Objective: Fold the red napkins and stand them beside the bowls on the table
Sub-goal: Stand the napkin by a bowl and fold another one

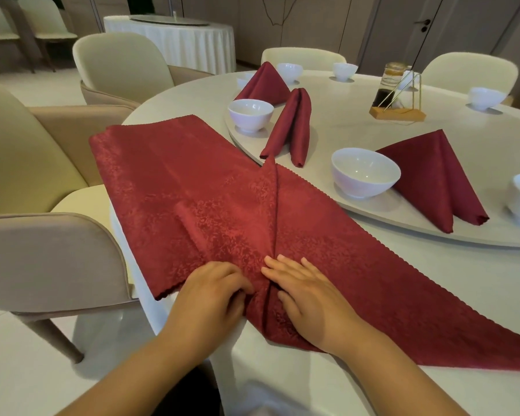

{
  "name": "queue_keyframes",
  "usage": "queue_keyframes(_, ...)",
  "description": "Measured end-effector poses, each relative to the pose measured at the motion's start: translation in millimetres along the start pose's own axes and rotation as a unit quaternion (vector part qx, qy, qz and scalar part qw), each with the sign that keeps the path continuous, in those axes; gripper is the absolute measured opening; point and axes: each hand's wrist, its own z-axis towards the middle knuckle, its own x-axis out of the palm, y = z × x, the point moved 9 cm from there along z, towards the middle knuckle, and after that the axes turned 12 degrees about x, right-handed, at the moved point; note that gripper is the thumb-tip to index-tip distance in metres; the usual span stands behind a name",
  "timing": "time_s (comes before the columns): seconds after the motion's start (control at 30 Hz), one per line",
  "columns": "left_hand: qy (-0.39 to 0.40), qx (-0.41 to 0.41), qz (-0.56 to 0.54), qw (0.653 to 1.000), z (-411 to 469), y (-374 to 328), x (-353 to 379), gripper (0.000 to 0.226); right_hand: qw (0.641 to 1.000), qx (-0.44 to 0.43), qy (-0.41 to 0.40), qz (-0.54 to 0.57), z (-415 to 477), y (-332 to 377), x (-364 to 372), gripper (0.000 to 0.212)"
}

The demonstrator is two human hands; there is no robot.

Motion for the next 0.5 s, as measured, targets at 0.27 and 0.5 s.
queue_keyframes(0.27, -0.013, -0.03, 0.039, 0.999, -11.3, -11.9, 3.9, 0.04, 0.999, -0.006, -0.032, 0.02, -0.5, -0.5, -3.0, 0.078)
queue_keyframes(0.5, -0.033, -0.07, 0.062, 0.995, -22.3, -15.8, 6.1, 0.049, 0.994, 0.039, -0.075, 0.071, -3.5, -4.6, -24.7, 0.081)
